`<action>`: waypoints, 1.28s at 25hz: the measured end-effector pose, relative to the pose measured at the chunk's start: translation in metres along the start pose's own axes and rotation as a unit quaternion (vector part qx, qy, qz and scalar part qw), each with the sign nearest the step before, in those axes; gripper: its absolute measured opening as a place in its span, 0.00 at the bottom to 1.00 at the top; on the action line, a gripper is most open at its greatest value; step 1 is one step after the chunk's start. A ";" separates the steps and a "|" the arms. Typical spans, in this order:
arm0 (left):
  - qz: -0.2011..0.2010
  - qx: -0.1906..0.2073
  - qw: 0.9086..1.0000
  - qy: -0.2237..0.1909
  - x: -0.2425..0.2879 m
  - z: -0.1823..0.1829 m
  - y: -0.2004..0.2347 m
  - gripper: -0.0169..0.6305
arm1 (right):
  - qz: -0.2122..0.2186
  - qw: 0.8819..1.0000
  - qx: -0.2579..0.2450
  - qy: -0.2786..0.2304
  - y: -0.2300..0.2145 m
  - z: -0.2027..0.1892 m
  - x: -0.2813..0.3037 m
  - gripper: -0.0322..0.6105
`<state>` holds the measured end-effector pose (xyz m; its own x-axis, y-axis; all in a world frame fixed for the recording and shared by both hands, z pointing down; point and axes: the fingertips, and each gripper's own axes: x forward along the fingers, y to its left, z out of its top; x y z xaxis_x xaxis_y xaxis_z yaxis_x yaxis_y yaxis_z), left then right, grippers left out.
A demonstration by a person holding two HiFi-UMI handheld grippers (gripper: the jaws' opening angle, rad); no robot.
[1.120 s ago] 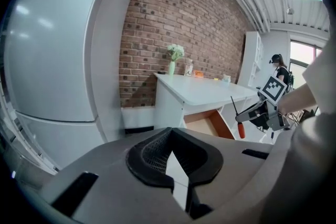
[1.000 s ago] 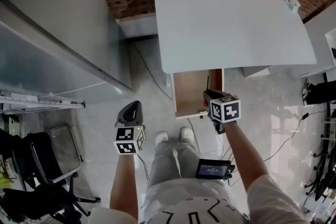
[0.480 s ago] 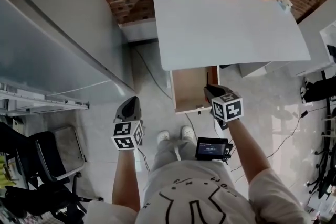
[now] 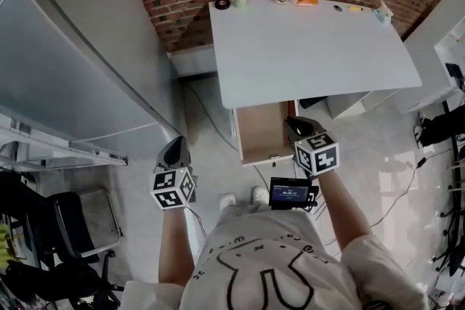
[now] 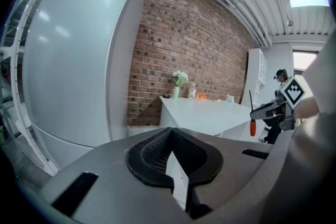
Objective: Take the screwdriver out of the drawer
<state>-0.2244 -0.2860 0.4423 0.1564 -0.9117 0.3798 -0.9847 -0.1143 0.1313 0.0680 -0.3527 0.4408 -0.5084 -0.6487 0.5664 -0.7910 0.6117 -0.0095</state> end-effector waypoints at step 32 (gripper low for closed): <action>-0.032 0.111 0.969 -0.217 -0.046 0.129 -0.054 0.04 | -0.034 0.961 -0.096 -0.256 0.031 0.097 -0.120 0.14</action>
<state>-0.1879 -0.2886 0.2991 0.2178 -0.9747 -0.0508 -0.9738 -0.2136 -0.0776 0.0716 -0.3001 0.2929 -0.5969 -0.7984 0.0795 -0.7765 0.5998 0.1932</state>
